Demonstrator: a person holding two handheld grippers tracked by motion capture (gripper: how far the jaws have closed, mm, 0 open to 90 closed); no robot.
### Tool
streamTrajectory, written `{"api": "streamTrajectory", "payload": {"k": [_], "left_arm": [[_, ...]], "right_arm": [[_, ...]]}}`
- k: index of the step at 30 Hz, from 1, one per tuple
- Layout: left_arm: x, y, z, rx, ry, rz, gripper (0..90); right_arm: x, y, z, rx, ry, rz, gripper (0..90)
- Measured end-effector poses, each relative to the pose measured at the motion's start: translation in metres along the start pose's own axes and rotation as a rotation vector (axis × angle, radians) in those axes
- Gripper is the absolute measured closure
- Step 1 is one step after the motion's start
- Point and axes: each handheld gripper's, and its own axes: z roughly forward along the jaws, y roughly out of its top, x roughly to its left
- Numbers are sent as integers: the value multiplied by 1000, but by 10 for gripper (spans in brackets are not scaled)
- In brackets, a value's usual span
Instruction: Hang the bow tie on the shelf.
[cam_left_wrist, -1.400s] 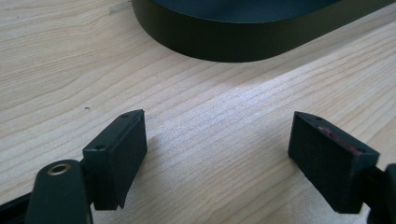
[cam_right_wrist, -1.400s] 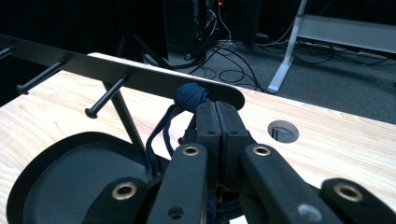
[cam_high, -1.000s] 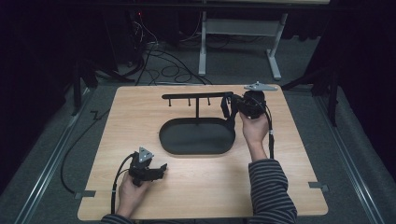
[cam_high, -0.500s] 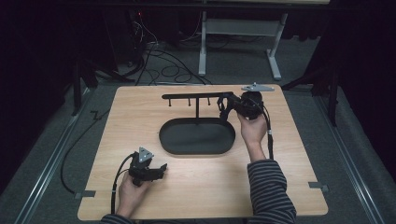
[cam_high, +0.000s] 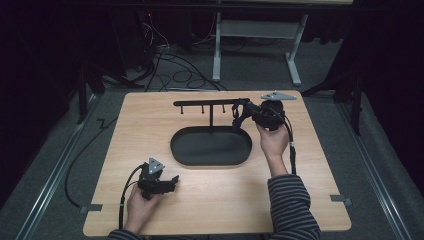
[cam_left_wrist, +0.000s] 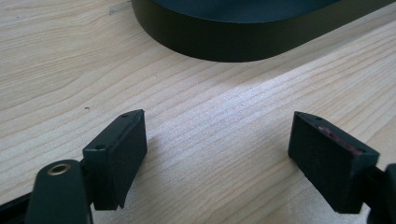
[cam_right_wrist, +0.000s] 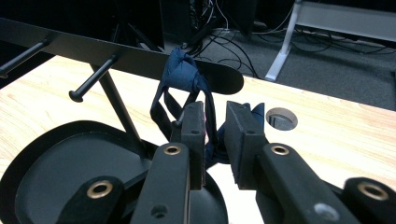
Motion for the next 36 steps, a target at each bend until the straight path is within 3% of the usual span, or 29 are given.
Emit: {"api": "streamTrajectory", "payload": {"k": [36], "left_arm": [[0, 0, 0, 0, 1, 1, 199]], "right_arm": [[-25, -33, -37, -15, -21, 68, 691]]}}
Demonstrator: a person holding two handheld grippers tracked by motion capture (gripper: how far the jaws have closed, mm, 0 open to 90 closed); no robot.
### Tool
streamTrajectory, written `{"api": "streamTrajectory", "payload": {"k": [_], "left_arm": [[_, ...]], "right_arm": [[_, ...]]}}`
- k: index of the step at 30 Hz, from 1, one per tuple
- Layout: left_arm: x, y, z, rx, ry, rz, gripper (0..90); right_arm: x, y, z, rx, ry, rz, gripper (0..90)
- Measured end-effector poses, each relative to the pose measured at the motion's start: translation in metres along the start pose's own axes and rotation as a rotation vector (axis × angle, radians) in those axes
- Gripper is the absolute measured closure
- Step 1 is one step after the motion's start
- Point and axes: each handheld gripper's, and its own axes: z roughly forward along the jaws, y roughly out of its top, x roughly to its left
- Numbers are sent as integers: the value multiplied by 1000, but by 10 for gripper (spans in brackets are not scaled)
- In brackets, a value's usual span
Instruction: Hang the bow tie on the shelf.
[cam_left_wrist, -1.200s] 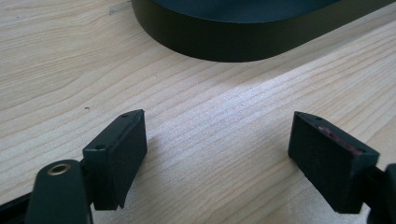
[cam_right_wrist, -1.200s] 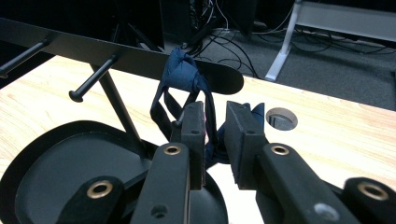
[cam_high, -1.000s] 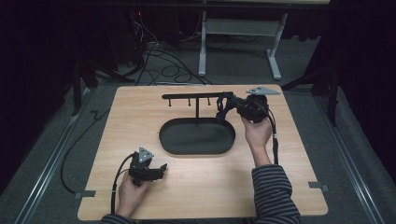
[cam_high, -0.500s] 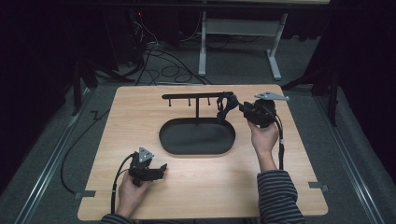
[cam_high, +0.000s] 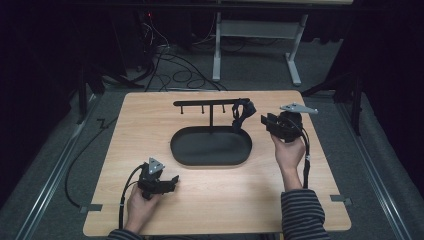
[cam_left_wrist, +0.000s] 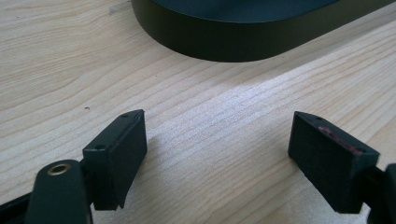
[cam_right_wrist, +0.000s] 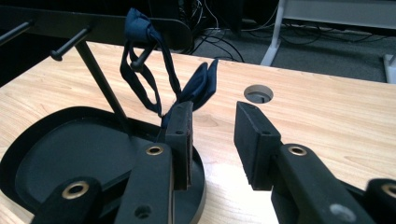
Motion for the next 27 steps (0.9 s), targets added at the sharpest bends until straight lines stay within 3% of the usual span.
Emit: {"api": "streamTrajectory", "payload": {"k": [27], "left_arm": [[0, 0, 0, 0, 0, 0, 199]], "right_arm": [[-5, -18, -18, -3, 22, 19, 655]]}}
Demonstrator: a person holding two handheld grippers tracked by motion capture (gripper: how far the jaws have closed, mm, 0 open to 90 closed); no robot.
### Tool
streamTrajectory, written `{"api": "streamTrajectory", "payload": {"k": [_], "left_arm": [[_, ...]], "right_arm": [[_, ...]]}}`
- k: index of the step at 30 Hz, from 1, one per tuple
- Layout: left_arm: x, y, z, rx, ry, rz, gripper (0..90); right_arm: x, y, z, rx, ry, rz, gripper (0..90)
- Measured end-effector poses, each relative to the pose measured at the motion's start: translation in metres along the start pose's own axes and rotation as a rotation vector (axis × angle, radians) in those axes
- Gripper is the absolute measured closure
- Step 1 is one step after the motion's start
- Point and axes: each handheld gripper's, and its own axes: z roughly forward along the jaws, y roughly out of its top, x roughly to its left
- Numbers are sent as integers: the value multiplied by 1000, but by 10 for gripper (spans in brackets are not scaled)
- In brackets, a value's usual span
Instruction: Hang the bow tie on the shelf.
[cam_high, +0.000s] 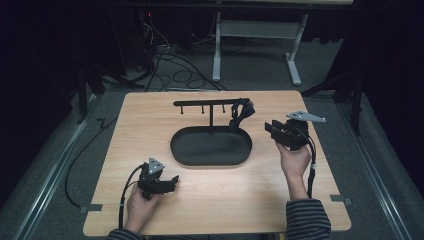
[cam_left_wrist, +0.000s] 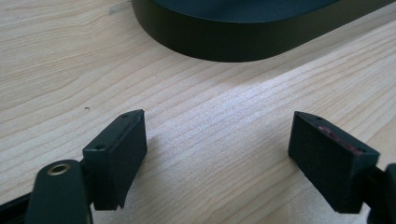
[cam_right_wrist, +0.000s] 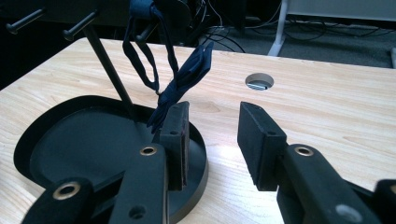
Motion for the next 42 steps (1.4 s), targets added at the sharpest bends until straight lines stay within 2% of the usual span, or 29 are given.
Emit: {"api": "streamTrajectory", "payload": {"k": [19, 42], "left_arm": [[0, 0, 0, 0, 0, 0, 199], [0, 0, 0, 0, 0, 0, 199]], "right_arm": [[-7, -18, -13, -5, 13, 35, 645], [-2, -41, -23, 0, 28, 45, 640]]}}
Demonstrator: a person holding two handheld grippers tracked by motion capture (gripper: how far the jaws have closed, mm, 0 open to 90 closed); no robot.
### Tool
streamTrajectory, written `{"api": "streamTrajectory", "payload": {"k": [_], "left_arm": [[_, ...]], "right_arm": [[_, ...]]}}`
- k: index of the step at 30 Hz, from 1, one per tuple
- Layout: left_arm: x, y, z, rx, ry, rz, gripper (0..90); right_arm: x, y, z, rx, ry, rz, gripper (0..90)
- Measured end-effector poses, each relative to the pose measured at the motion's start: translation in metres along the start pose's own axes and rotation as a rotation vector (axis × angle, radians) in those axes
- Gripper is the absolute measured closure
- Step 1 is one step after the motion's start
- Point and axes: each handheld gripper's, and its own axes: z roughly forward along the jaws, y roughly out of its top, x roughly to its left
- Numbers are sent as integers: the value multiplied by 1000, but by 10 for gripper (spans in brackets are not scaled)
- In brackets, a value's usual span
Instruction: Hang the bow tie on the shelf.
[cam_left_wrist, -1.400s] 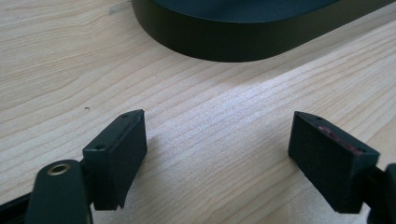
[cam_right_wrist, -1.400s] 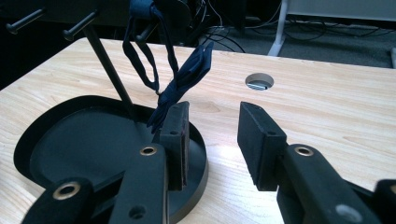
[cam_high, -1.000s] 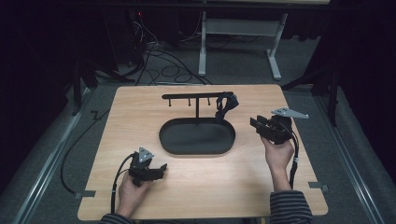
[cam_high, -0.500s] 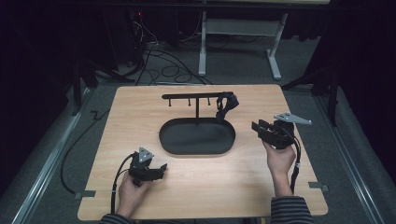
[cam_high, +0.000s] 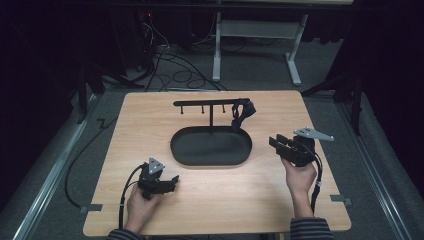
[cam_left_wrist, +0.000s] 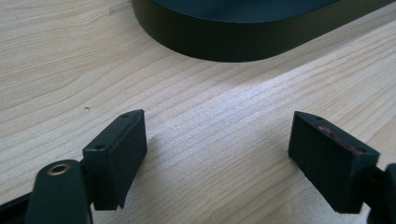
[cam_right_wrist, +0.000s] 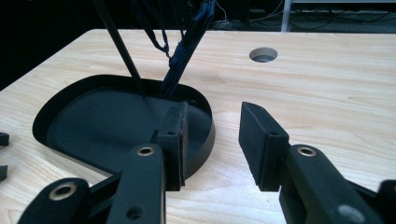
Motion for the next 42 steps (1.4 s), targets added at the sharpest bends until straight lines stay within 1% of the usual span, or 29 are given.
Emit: {"api": "streamTrajectory", "payload": {"k": [15, 25, 30, 37, 40, 42], "left_arm": [[0, 0, 0, 0, 0, 0, 199], [0, 0, 0, 0, 0, 0, 199], [0, 0, 0, 0, 0, 0, 199], [0, 0, 0, 0, 0, 0, 199], [0, 0, 0, 0, 0, 0, 199], [0, 0, 0, 0, 0, 0, 199]], "right_arm": [[-1, -17, 1, 18, 7, 29, 639], [-2, -28, -2, 11, 15, 49, 639], [-2, -33, -3, 12, 22, 63, 637], [-1, -40, -1, 12, 32, 71, 636], [0, -44, 0, 20, 39, 83, 634], [0, -48, 2, 26, 44, 83, 633]]}}
